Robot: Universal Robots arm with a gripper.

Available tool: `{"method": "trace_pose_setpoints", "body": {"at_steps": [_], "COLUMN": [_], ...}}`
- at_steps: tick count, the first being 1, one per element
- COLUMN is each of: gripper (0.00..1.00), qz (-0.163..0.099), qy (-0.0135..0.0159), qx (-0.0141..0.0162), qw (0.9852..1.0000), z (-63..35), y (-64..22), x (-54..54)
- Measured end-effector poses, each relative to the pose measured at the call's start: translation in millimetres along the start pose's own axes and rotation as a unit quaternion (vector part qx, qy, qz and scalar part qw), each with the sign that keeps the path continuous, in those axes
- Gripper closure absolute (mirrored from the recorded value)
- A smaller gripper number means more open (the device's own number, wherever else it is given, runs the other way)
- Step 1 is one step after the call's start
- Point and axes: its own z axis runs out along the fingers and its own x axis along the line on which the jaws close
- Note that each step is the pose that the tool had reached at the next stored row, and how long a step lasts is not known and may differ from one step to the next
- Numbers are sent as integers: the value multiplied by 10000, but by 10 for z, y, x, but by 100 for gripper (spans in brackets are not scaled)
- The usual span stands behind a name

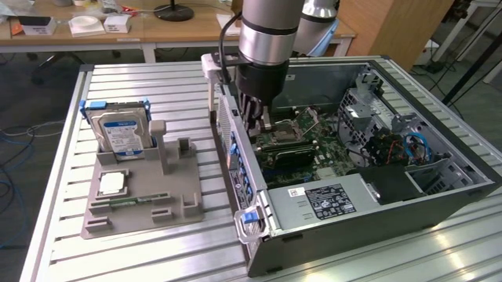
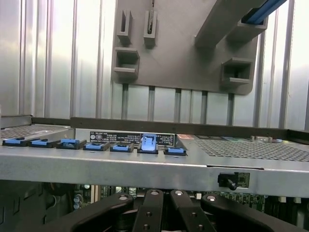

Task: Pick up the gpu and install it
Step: 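Press down on the gpu until it lock into place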

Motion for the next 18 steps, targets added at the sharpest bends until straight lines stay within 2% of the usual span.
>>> {"method": "trace_pose_setpoints", "body": {"at_steps": [1,6,9,18], "gripper": [89,89,89,89], "qz": [-1,1,4,-2], "qy": [-8,0,-8,-25], "qx": [6,2,5,4], "qw": [10000,10000,10000,10000], "z": [10,12,17,6], "y": [-1,0,-38,-393], "x": [-1,0,-1,11]}}
